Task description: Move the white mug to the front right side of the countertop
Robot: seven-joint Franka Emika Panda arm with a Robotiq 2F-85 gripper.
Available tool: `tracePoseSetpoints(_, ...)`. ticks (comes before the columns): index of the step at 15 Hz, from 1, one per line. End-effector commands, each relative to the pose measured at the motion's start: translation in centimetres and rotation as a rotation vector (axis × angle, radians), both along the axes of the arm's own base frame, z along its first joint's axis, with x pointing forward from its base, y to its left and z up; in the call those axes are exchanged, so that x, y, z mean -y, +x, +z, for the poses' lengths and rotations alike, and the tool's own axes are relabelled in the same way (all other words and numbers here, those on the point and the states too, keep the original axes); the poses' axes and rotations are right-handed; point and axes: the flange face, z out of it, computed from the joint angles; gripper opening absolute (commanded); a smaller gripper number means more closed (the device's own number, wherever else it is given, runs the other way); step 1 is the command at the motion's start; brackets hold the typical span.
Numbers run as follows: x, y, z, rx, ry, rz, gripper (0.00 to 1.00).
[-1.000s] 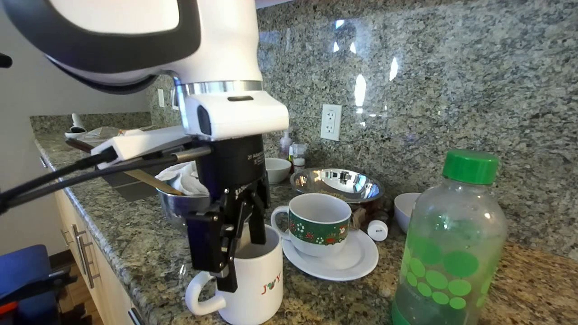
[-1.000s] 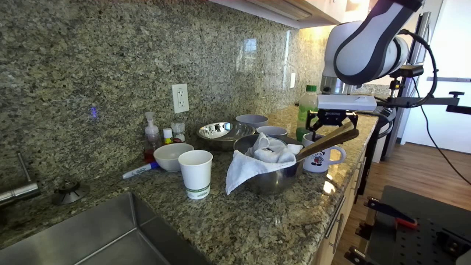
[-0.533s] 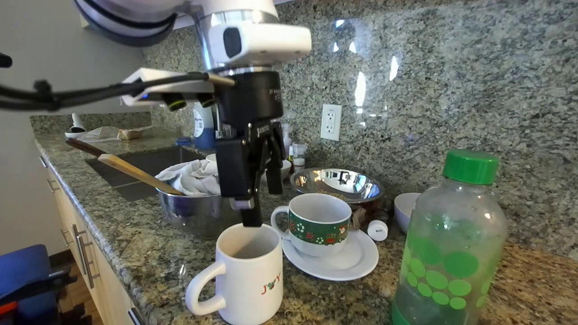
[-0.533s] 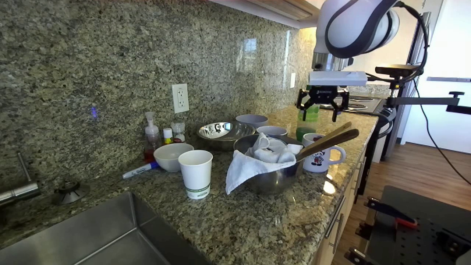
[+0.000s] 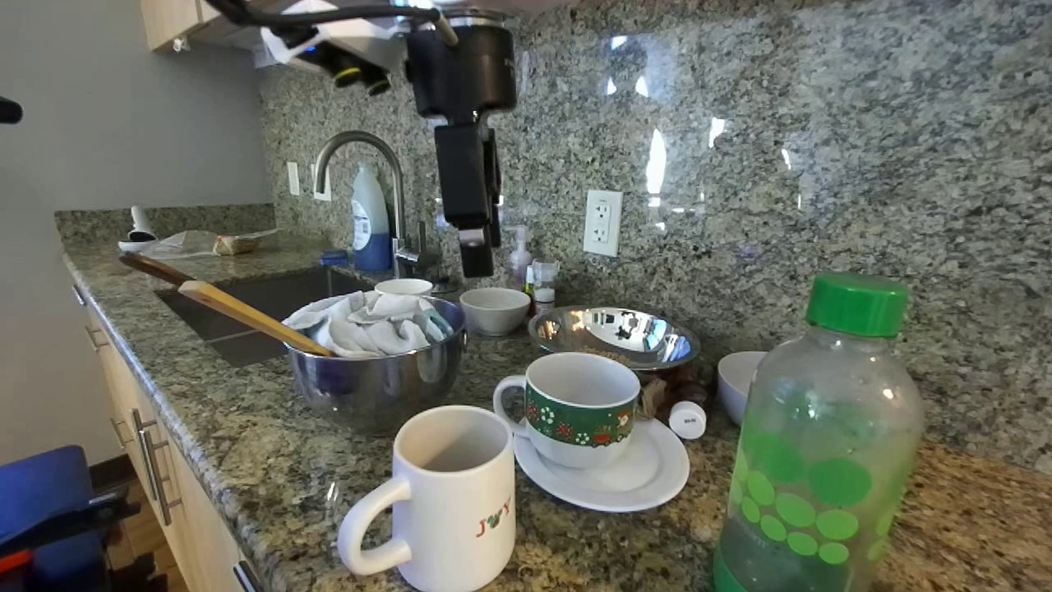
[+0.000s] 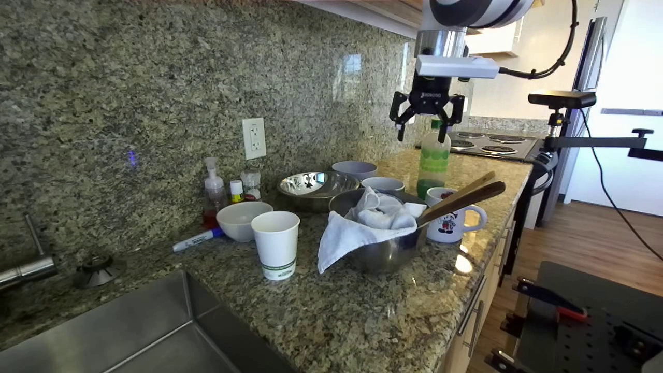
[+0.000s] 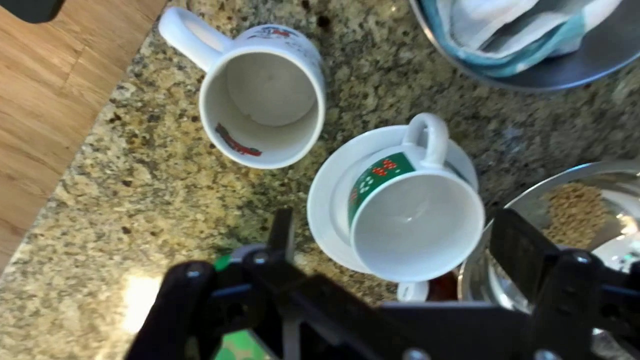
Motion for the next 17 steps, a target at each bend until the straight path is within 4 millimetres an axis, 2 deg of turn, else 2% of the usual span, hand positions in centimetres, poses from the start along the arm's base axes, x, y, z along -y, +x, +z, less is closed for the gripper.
tracePoseSetpoints(1,-1.5,1.4,1.2,-0.029,0.098,0.179,1.0)
tracePoseSetpoints(9,-2.8,1.6,3.0,-0.187,0.227,0.518,1.0)
tracePoseSetpoints(17,-2.9,1.0,2.6,-0.181,0.215,0.488,1.0)
